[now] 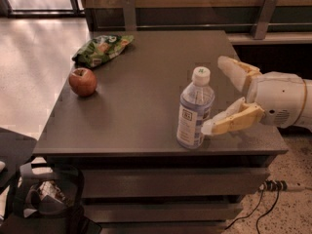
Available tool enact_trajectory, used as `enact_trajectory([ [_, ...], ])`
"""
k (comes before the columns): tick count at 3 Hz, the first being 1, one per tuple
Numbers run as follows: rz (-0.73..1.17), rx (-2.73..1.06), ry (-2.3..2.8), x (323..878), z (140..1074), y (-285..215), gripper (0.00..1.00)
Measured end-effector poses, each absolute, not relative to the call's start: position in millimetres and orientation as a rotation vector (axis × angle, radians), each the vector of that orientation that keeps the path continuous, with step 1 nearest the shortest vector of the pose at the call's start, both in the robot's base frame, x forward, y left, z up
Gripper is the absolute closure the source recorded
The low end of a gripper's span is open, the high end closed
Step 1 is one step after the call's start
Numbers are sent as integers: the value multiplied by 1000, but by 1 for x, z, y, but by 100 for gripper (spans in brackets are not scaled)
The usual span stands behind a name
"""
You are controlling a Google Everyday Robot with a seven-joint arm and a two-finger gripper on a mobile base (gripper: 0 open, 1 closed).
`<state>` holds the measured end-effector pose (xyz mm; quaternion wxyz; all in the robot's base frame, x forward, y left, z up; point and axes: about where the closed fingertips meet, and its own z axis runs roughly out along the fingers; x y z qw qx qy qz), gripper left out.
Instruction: Move blue plastic bottle near green rice chip bag
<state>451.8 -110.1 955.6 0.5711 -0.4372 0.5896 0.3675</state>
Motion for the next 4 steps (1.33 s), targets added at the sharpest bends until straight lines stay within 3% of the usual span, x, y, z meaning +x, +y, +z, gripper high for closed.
enact_trajectory([
  [2, 896, -1010, 1424, 465, 930, -97, 0],
  [3, 898, -1012, 1424, 466, 929, -95, 12],
  [4, 900, -1017, 1422, 465, 930, -92, 34],
])
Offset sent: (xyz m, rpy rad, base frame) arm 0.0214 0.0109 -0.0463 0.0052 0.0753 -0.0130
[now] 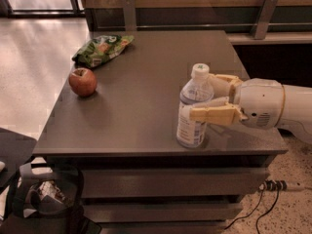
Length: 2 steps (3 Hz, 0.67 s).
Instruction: Move blue plastic bottle near green rice chip bag
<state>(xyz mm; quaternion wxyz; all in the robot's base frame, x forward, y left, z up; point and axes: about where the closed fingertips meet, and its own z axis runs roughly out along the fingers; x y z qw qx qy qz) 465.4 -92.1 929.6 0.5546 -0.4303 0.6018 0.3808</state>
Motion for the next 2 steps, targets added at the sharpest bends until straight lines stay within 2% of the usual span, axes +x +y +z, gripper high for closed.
enact_trajectory([
  [2, 902, -1027, 1417, 464, 932, -87, 81],
])
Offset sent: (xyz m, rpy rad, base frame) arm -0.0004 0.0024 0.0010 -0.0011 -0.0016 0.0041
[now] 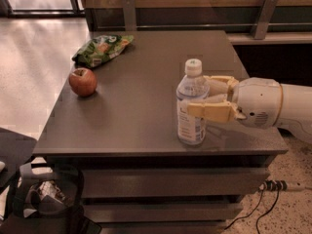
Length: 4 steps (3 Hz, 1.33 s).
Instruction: Move blue plastic bottle near green rice chip bag
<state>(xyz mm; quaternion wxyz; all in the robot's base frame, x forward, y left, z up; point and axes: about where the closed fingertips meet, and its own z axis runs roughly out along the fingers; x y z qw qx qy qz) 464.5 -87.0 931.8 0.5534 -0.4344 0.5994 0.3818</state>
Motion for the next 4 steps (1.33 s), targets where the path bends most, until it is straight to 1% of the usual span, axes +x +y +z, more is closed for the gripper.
enact_trajectory([
  [1, 904, -1032, 1414, 464, 933, -84, 100],
  [2, 897, -1037, 1411, 467, 937, -84, 100],
  [3, 835, -1006, 1400, 501, 959, -103, 100],
  [4, 730, -938, 1375, 562, 994, -132, 100],
])
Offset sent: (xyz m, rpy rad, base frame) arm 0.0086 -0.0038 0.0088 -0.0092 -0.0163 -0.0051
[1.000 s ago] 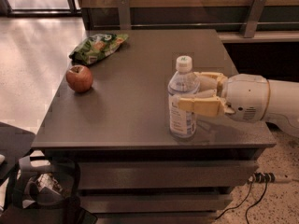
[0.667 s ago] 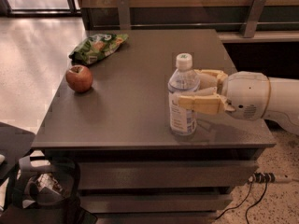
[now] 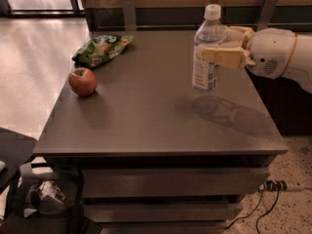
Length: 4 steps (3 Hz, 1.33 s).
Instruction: Move blue plastic bottle near green rice chip bag
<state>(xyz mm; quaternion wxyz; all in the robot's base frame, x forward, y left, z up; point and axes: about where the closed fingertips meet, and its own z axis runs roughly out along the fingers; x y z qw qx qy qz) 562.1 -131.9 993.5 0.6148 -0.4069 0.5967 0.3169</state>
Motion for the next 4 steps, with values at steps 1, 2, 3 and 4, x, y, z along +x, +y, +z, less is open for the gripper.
enact_trajectory([
  [1, 716, -876, 1368, 656, 1017, -133, 100],
  [2, 748, -850, 1372, 701, 1020, -112, 100],
  [3, 759, -797, 1400, 730, 1023, -79, 100],
  [4, 752, -726, 1431, 753, 1011, -47, 100],
])
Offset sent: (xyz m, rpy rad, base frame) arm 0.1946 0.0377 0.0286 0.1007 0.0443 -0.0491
